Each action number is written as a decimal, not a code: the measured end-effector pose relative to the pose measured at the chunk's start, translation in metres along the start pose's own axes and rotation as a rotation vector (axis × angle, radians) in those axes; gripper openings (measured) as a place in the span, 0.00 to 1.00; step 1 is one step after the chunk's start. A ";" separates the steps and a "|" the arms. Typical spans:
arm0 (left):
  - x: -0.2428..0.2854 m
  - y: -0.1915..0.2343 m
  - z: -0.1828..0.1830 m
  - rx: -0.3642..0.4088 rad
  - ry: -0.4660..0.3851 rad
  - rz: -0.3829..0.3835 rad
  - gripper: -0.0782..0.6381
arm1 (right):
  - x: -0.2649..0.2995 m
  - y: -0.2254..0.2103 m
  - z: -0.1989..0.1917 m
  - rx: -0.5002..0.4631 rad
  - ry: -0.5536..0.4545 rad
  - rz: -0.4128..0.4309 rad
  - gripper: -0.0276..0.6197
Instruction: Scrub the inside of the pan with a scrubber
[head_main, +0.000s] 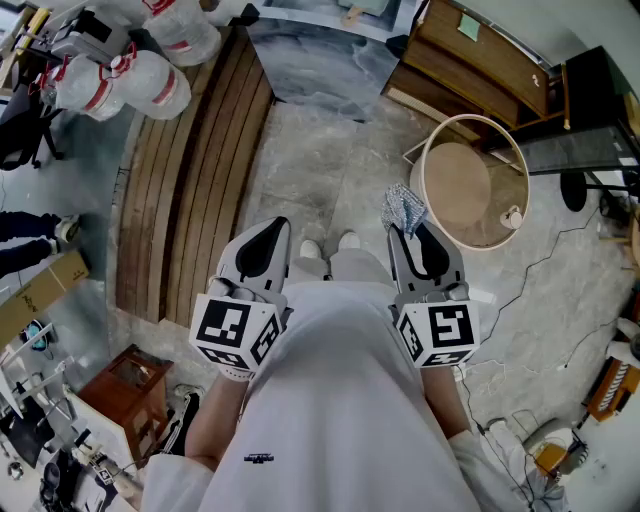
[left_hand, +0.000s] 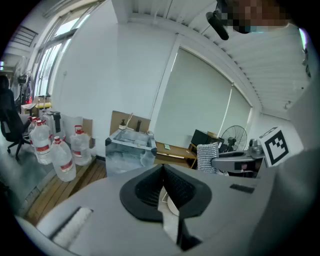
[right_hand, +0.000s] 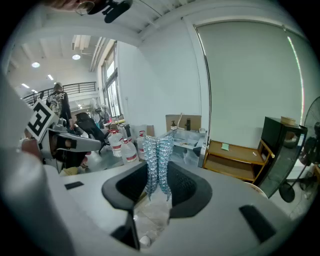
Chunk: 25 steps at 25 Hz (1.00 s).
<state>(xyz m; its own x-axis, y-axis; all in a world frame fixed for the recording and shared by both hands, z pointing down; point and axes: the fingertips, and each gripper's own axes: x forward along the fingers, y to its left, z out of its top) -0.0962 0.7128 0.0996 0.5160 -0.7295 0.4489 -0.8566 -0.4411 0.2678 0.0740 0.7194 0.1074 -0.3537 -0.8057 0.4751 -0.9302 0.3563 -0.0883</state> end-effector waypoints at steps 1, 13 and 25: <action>0.003 -0.003 -0.001 0.005 0.004 -0.002 0.12 | 0.000 -0.002 0.001 -0.002 -0.006 0.003 0.23; 0.039 -0.047 0.004 0.049 0.025 0.038 0.12 | 0.000 -0.061 -0.001 0.047 -0.053 0.050 0.22; 0.104 -0.052 0.028 0.063 0.036 0.041 0.12 | 0.039 -0.136 -0.004 0.039 -0.022 0.026 0.22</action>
<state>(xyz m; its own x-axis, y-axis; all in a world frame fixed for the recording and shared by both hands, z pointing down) 0.0025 0.6451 0.1084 0.4793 -0.7286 0.4894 -0.8744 -0.4445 0.1947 0.1872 0.6411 0.1410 -0.3792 -0.8070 0.4528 -0.9238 0.3586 -0.1344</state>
